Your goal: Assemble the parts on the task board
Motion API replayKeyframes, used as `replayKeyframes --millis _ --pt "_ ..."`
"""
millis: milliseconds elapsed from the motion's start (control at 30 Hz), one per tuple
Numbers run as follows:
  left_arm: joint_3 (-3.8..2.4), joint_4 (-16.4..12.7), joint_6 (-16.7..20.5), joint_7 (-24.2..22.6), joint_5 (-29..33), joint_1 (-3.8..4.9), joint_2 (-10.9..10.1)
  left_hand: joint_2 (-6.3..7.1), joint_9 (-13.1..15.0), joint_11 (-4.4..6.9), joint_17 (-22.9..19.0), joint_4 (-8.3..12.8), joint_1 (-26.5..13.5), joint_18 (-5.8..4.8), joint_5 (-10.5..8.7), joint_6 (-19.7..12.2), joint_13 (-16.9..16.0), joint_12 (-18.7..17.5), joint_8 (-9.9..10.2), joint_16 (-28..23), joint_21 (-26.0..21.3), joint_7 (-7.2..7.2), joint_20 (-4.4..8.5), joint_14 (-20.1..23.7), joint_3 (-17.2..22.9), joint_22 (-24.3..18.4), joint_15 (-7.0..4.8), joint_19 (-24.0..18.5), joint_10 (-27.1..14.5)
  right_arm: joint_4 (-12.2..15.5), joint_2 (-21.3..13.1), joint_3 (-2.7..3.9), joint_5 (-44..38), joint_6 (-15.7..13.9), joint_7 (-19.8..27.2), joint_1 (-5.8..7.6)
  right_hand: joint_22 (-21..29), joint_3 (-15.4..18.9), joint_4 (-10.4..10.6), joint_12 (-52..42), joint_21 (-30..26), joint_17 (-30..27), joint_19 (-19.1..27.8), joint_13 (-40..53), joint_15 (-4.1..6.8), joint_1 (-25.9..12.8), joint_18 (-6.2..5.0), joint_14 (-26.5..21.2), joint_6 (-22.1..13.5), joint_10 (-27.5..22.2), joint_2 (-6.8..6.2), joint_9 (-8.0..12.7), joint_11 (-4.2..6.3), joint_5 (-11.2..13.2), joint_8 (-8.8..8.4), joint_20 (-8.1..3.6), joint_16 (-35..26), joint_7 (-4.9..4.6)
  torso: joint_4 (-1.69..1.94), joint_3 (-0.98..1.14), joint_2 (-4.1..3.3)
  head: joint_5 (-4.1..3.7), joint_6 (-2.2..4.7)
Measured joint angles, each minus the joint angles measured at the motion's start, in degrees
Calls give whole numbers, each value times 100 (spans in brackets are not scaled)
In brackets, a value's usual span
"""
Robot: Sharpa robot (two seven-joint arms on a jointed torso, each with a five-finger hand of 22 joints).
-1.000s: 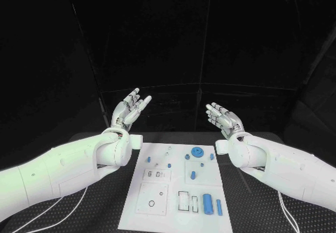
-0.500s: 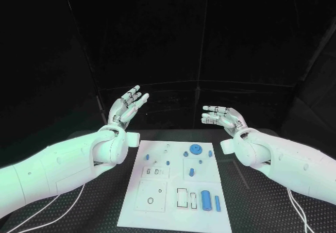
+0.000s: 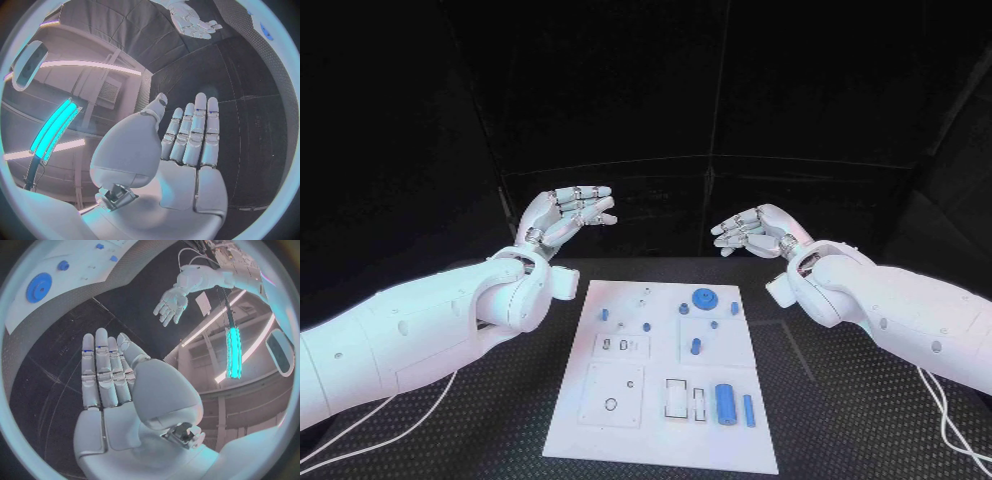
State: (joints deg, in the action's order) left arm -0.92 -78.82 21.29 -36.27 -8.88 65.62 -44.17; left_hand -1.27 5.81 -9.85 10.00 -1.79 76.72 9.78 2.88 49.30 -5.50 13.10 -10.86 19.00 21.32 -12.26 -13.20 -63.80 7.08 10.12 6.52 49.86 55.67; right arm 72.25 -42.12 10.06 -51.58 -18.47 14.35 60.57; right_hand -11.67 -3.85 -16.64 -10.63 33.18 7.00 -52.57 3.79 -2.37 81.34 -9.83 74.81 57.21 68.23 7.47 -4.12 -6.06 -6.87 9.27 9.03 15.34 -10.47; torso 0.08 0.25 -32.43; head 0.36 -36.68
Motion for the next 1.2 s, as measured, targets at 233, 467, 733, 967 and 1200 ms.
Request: replayKeyframes --millis 233,467,733,967,1200 --pt "417 -462 -116 139 -274 295 -304 -17 -6 185 256 101 84 -1 0 339 64 -92 -23 231 250 45 241 -552 37 98 -230 442 467 246 -28 -2 -1574 170 -434 204 -458 -85 39 201 860 477 -449 0 260 -112 1 876 254 417 -113 27 198 0 -110 -334 502 141 16 -3 -141 -43 -16" --pt "651 -1071 -183 233 -346 530 -616 17 -52 153 329 84 50 -1 0 373 122 -244 59 189 250 11 225 -491 20 79 -169 424 498 495 40 -1 -2908 422 -949 304 -676 -222 43 622 1255 931 -522 -25 264 -355 1 907 248 252 -242 41 110 -221 -337 -379 932 119 39 -24 -311 -68 -16" --pt "710 -1417 -245 301 -246 625 -779 22 -79 147 371 85 1 -1 0 376 141 -335 131 136 225 8 203 -448 -11 64 -171 402 505 681 138 -4 -3982 693 -1488 317 -779 -347 61 715 1476 1365 -623 -34 185 -598 2 923 22 -465 -431 42 26 -167 -533 -322 1537 122 62 -55 -504 -92 -6" --pt "718 -1454 -251 348 -154 679 -815 22 -78 133 401 85 1 -2 0 375 146 -361 138 137 225 8 203 -448 -10 59 -171 402 518 746 228 -12 -4639 933 -1825 322 -851 -404 84 715 1651 1734 -696 -25 185 -671 1 923 -408 -725 -503 42 3 -148 -552 -307 2079 167 69 -74 -663 -109 7" --pt "723 -1496 -250 378 -107 692 -819 22 -97 146 486 101 1 -2 0 416 146 -444 193 137 226 7 235 -524 -27 59 -202 434 588 799 253 -143 -4950 1091 -1998 334 -956 -520 110 715 1895 2690 -785 -25 185 -654 2 923 -417 -724 -521 27 3 -236 -551 -301 3131 176 67 -85 -791 -136 2"
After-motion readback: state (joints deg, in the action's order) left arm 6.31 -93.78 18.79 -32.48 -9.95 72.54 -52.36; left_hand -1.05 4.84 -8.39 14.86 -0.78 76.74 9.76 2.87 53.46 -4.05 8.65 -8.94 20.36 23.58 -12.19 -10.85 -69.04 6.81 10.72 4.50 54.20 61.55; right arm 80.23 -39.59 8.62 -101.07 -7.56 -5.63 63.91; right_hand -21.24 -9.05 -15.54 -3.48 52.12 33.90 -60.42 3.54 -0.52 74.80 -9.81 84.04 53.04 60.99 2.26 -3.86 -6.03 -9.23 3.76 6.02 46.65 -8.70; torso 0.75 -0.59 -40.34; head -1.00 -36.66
